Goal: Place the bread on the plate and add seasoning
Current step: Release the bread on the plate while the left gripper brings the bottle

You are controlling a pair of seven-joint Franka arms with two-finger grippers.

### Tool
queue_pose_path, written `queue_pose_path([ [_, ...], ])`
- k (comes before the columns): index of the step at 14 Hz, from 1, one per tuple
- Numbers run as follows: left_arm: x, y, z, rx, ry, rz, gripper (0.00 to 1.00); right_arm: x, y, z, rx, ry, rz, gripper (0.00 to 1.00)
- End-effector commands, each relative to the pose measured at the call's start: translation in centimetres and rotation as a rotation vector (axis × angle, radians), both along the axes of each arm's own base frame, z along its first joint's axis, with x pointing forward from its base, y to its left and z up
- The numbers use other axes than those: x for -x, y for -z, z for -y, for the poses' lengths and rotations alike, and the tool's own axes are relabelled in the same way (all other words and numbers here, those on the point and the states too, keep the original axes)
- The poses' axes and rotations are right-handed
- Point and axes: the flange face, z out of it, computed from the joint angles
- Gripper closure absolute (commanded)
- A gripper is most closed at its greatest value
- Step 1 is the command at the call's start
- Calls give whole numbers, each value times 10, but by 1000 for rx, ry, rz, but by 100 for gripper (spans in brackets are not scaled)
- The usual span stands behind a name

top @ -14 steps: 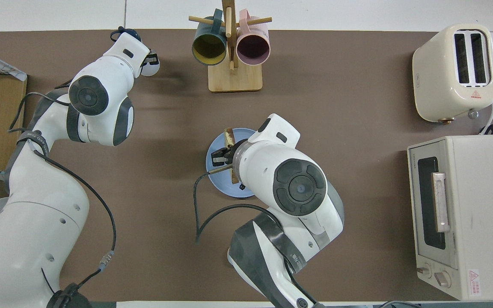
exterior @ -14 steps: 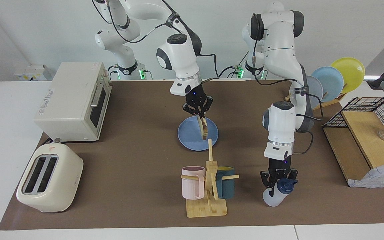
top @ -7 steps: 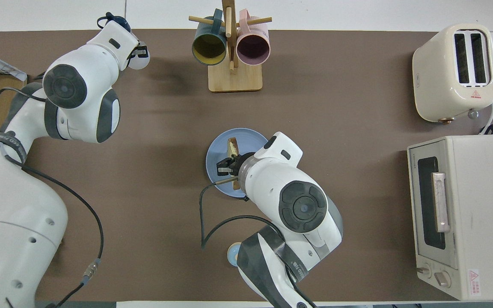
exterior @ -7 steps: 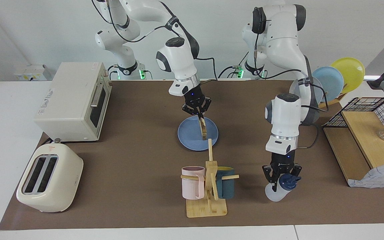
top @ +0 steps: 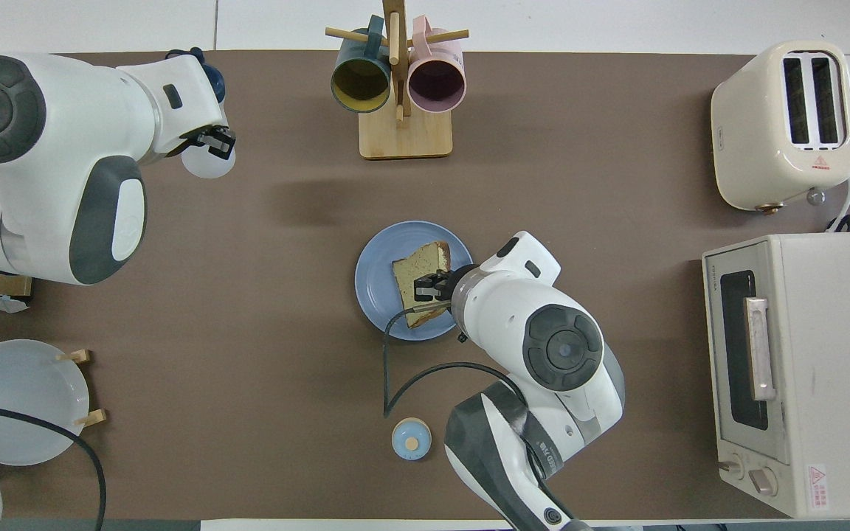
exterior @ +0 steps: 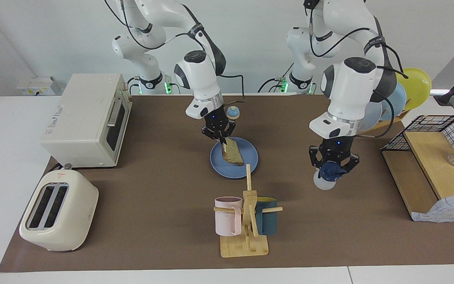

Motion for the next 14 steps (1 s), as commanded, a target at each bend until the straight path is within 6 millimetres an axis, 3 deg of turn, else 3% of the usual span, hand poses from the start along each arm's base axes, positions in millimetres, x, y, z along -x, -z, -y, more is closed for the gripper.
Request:
queue_pose_path([
  [1, 51, -10, 0, -48, 215, -81, 100, 8, -4, 3, -23, 20, -3, 0],
  [4, 96, -19, -6, -80, 443, -143, 100, 3, -9, 2, -14, 19, -17, 0],
  [9, 149, -19, 0, -112, 699, -271, 100, -5, -25, 1, -13, 13, -17, 0],
  [11, 176, -7, 4, -97, 735, -263, 100, -23, -59, -8, 15, 5, -77, 0],
  [14, 196, 2, 2, -82, 748, -246, 100, -24, -112, -15, -23, 14, -216, 0],
])
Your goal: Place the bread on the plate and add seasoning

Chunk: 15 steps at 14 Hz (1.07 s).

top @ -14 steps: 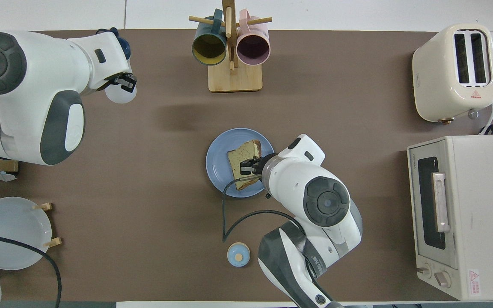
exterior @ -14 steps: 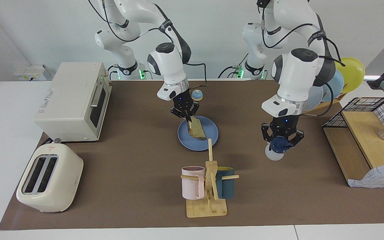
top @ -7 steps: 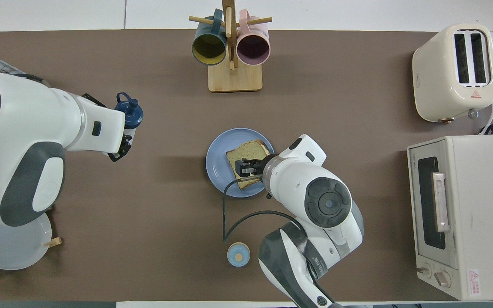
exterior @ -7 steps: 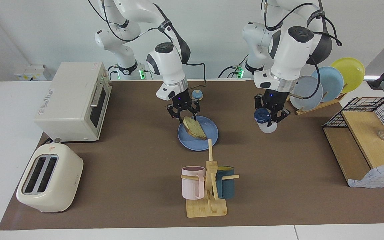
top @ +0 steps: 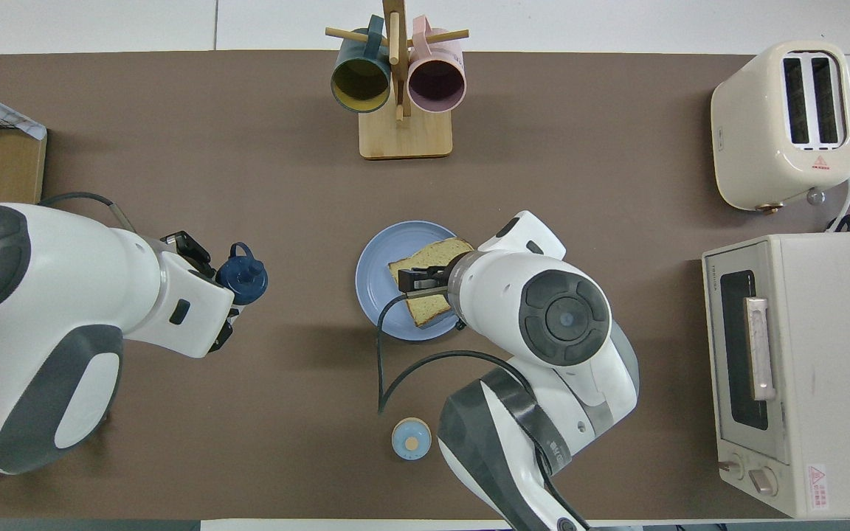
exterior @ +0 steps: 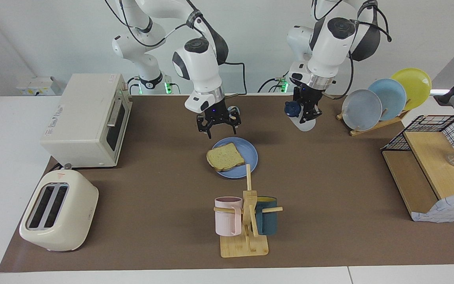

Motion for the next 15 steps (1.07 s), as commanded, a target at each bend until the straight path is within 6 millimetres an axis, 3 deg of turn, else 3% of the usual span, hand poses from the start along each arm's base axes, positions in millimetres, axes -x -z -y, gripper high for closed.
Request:
queue_pose_path([
  [1, 21, 2, -6, 29, 22, 21, 100, 0, -42, -4, -121, 41, -158, 0],
  [3, 24, 3, -3, 23, 27, 13, 100, 12, -61, -8, -242, 76, -241, 0],
  [6, 28, 3, 3, 19, 43, 7, 100, 17, -73, -18, -342, 94, -274, 0],
  [8, 30, 2, 5, 20, 46, 9, 100, 22, -80, -27, -392, 94, -282, 15],
  [9, 30, 2, 6, 22, 45, 6, 100, 23, -93, -32, -406, 85, -266, 28],
  [10, 31, 3, 6, 26, 44, 4, 100, 24, -104, -39, -418, 82, -257, 33],
  [12, 32, 4, 7, 38, 39, 2, 100, 18, -121, -48, -443, 116, -245, 33],
  [14, 33, 4, 9, 38, 47, 1, 100, 27, -126, -68, -443, 83, -218, 34],
  [15, 33, 4, 10, 42, 45, 1, 100, 22, -126, -69, -457, 88, -182, 34],
])
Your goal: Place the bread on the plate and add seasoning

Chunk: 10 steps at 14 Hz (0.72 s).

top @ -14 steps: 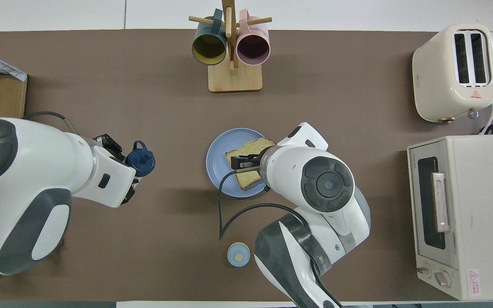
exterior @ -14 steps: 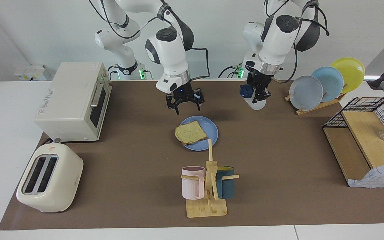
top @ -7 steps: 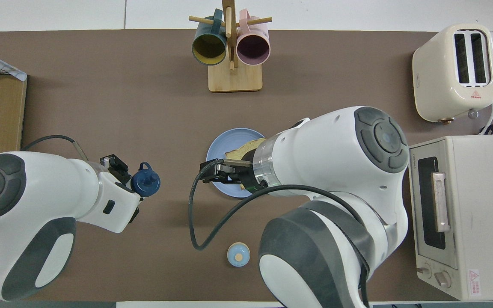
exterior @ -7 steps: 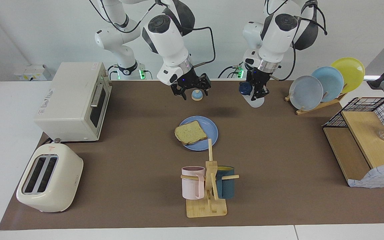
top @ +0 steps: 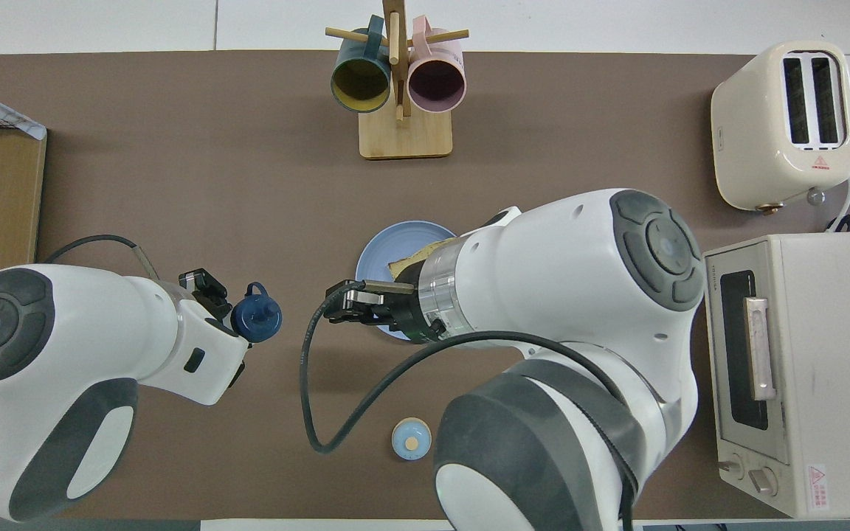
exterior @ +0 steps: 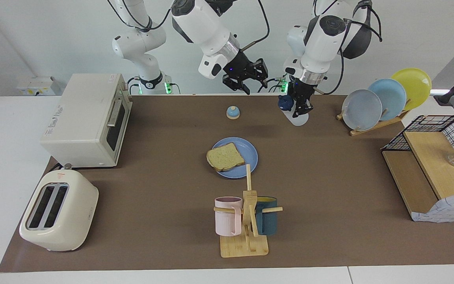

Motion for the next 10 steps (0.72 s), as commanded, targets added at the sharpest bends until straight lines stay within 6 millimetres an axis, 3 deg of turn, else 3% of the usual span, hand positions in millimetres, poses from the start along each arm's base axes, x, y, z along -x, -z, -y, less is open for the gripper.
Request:
queue_pose_path([
  [1, 10, -2, 0, 44, 2, 5, 100, -9, 3, -18, -15, 24, 53, 34],
  [3, 9, -3, 0, 50, -2, 5, 100, -2, 14, -40, -8, 1, 97, 36],
  [4, 10, -3, 1, 49, 0, 6, 100, -3, 15, -41, -3, 1, 104, 43],
  [10, 9, -2, 0, 49, -2, 4, 100, 1, 16, -46, -4, -3, 101, 56],
])
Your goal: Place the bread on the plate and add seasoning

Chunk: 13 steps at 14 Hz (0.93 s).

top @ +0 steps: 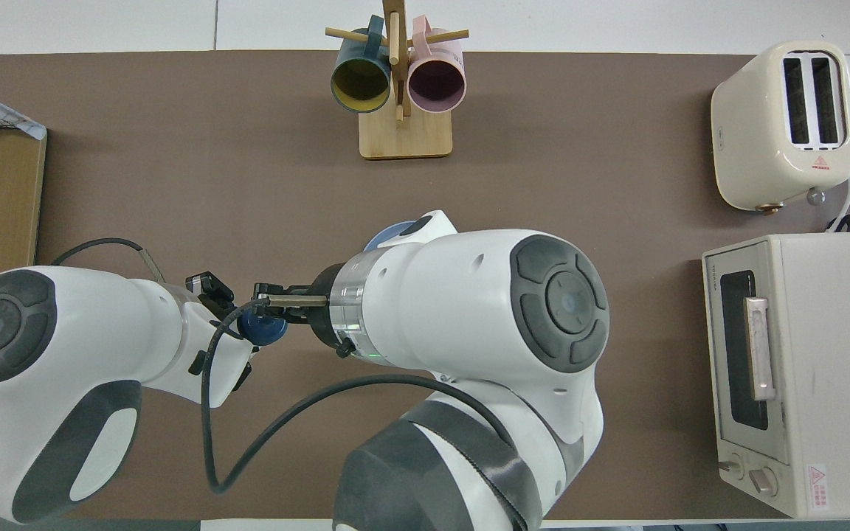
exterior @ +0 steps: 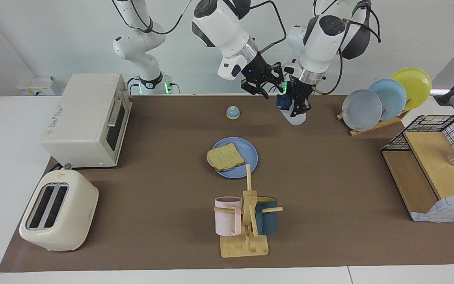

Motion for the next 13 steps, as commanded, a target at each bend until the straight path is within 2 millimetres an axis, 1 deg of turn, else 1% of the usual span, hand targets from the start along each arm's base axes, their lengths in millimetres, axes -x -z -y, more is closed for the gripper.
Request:
queue_pose_path([
  [1, 8, -2, -2, 31, 2, 14, 100, 5, 0, -8, 6, -7, 12, 58],
  [2, 8, -2, -2, 31, 2, 14, 100, 13, 2, -16, 3, -16, 22, 63],
  [3, 8, -2, -2, 31, 2, 14, 100, 14, 4, -17, 4, -17, 21, 64],
  [7, 8, -2, -3, 32, 2, 15, 100, 13, 7, -16, 9, -18, 18, 64],
  [8, 7, -2, -3, 32, 0, 13, 100, 12, 12, -14, 14, -17, 16, 67],
  [10, 8, -2, -2, 42, -4, 10, 100, 10, 13, -13, 13, -11, 18, 68],
  [12, 7, -2, -3, 45, -6, 11, 100, 11, 14, -15, 11, -10, 22, 73],
  [13, 7, -2, -3, 45, -6, 11, 100, 11, 14, -15, 9, -9, 23, 79],
])
